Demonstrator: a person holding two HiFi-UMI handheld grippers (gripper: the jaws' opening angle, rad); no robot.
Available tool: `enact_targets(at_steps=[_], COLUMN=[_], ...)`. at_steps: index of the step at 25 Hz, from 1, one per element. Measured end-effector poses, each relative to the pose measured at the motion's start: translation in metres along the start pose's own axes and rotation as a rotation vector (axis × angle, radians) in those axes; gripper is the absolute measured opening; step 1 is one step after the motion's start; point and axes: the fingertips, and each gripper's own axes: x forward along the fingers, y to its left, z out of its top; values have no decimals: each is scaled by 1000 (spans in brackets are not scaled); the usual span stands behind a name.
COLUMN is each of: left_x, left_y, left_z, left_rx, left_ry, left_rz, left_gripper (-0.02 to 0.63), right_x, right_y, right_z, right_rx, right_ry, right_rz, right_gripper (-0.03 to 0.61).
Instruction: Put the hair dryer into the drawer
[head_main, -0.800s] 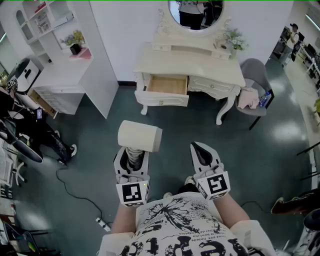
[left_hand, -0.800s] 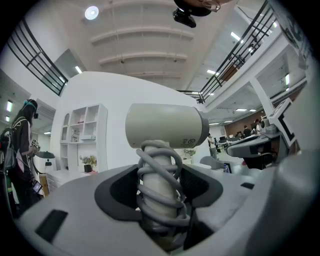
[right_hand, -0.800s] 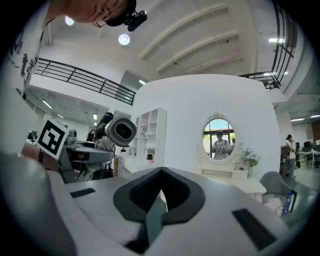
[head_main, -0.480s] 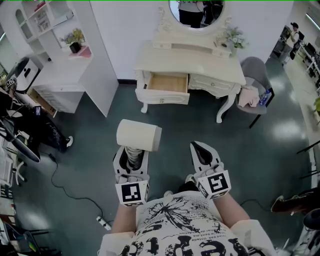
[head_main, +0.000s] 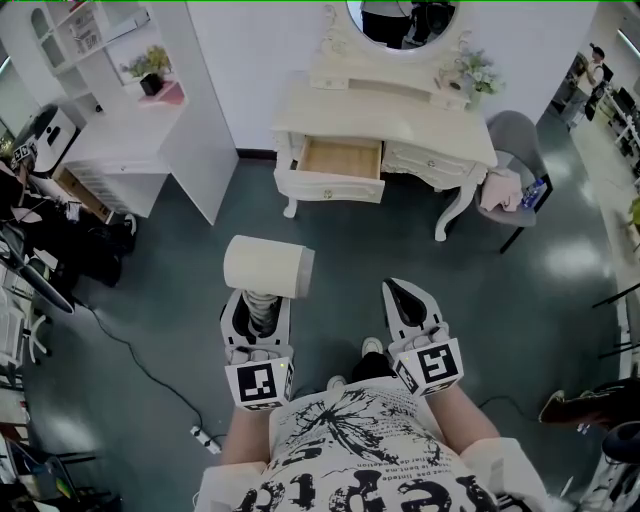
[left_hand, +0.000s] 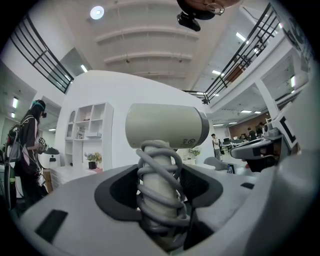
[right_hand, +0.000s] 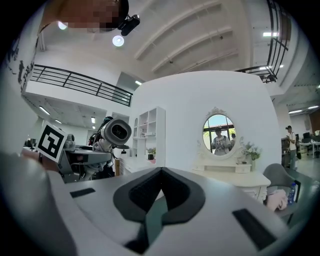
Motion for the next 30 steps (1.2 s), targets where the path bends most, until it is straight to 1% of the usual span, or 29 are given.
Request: enact_targets(at_steps=[5, 12, 16, 21, 26, 30], left_x=[18, 75, 121, 192, 266, 312], left_y=[2, 6, 13, 15, 6, -3], left_z=[-6, -12, -12, -7, -5, -9], left_rx=[14, 36, 38, 11, 17, 10], left_ry=[16, 46, 46, 45, 39, 51], left_rz=[13, 36, 66, 91, 93, 94], left_gripper=[256, 256, 256, 256, 256, 256], right_x=[19, 72, 117, 170, 220, 250], right_y=[-12, -54, -85, -134, -187, -222], right_z=[-4, -9, -8, -1, 4, 4], right_rx=[3, 29, 32, 31, 4, -1], right_ry=[14, 11, 2, 1, -3, 2], right_rz=[28, 52, 86, 122, 139, 147], right_gripper=[12, 12, 12, 12, 12, 12])
